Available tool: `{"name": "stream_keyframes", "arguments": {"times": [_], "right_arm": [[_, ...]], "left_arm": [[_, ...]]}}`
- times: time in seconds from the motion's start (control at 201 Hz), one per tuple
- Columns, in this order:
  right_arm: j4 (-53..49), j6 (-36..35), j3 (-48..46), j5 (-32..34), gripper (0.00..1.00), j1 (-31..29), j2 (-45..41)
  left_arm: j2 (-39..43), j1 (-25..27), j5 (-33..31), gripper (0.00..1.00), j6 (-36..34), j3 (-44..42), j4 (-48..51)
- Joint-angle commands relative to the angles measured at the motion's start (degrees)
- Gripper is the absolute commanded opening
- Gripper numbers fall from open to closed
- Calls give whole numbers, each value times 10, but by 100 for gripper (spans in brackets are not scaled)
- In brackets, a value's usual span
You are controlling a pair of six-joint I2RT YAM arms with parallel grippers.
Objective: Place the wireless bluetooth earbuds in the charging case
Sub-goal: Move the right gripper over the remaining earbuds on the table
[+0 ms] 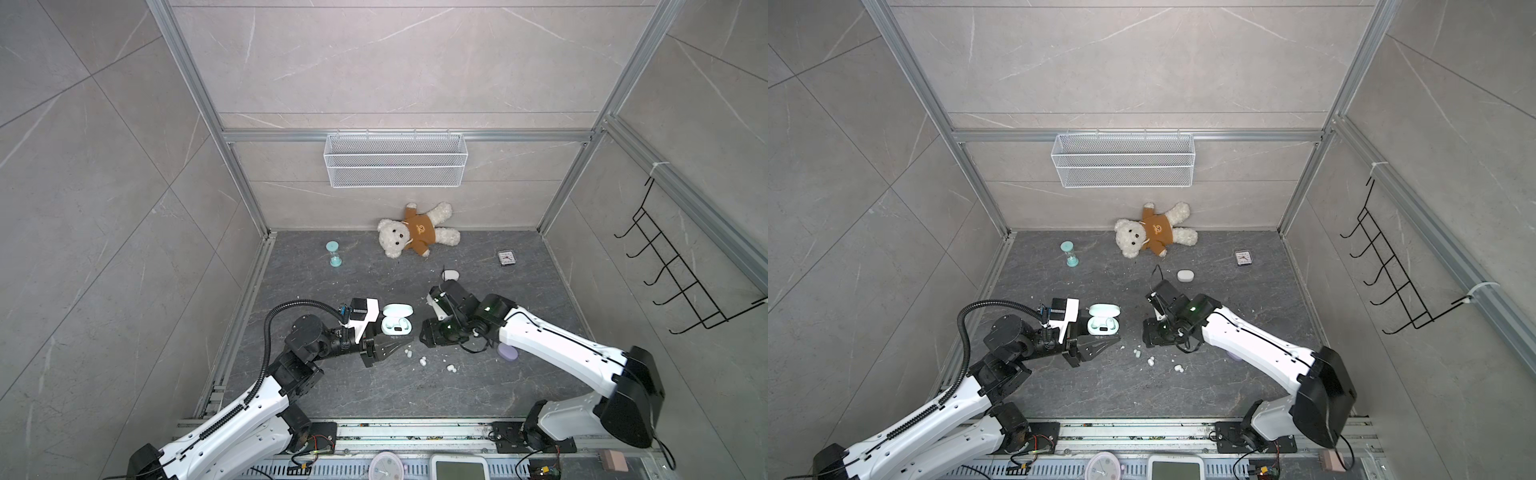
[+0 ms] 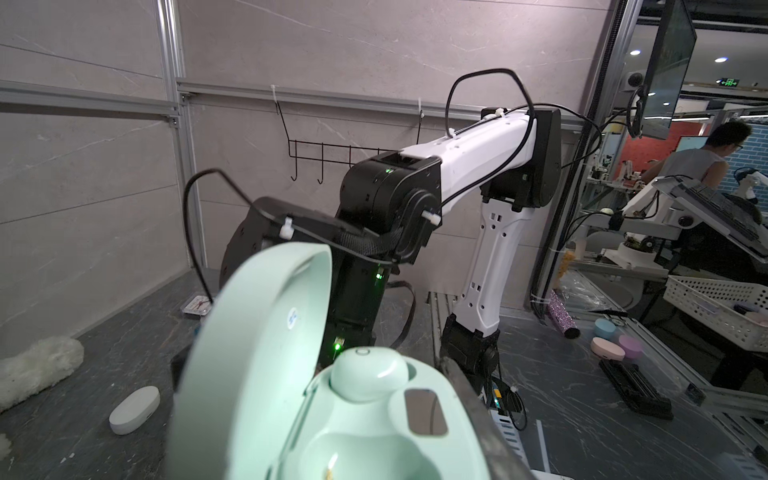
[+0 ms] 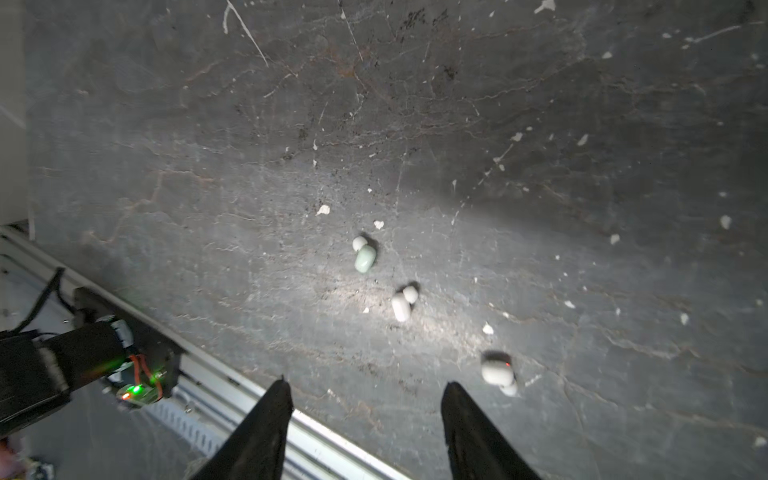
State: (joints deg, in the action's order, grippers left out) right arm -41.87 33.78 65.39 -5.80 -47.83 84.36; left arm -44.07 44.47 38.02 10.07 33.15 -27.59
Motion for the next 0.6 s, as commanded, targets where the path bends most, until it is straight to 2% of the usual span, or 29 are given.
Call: {"name": "stream_keyframes", "arguments": {"times": [0.0, 0.279, 0.592], "right_arm": [[52, -23, -4, 43, 62, -22, 40], [57, -45, 9, 87, 63, -75, 134], [38, -57, 42, 132, 64, -103, 207]], "left_arm": [[14, -3, -8, 28, -23, 7, 1], [11, -3, -9, 28, -22, 7, -2], [13, -3, -8, 28, -21, 8, -2]]}}
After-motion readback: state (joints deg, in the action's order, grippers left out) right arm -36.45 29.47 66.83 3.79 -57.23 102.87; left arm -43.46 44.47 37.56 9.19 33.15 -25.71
